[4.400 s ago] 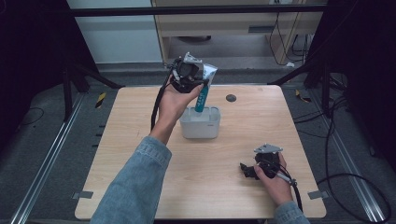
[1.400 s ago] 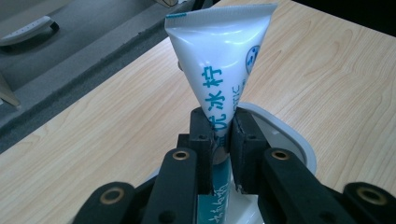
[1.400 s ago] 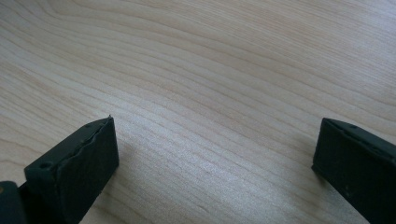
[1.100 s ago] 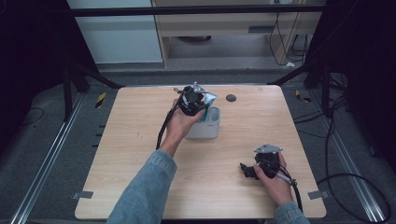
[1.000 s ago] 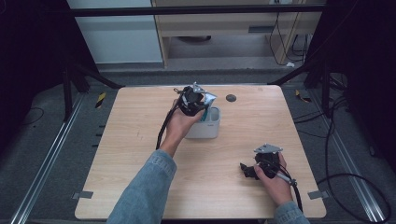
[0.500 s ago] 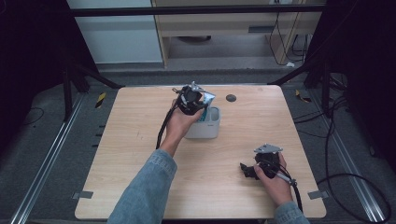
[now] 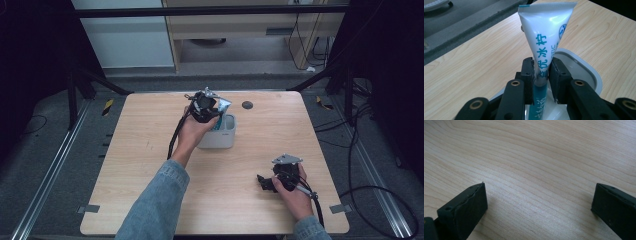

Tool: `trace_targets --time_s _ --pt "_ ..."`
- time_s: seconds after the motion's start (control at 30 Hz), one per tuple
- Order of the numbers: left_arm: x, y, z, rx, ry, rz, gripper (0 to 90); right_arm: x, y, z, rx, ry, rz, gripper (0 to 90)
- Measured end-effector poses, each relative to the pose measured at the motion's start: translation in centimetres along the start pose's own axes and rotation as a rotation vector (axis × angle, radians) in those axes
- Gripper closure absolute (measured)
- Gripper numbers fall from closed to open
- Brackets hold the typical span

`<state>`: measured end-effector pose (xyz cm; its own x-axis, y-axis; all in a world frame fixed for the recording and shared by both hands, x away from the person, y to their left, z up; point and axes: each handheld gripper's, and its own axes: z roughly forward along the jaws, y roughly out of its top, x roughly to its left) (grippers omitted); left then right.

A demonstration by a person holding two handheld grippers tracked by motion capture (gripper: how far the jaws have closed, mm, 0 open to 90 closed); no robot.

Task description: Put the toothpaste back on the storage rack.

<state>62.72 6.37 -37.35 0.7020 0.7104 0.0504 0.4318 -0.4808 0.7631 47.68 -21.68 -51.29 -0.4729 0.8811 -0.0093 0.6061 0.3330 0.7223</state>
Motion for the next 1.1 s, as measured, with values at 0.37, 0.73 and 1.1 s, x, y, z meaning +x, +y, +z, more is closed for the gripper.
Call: trace_targets --time_s 0.37,0.73,1.1 --pt "-0.5 -0.2 -0.9 -0.03 0.022 0.03 65.3 0.0 0.0 0.0 0.0 0.0 -0.001 0.4" --pt "-1.1 -1.0 -1.8 -0.048 0.037 0.053 52.5 0.0 0.0 0.0 -0.001 0.0 -0.001 0.4" --pt "-1.7 -1.2 -3.0 -0.048 0.019 0.063 38.3 0.0 0.0 0.0 0.0 0.0 -0.001 0.4"
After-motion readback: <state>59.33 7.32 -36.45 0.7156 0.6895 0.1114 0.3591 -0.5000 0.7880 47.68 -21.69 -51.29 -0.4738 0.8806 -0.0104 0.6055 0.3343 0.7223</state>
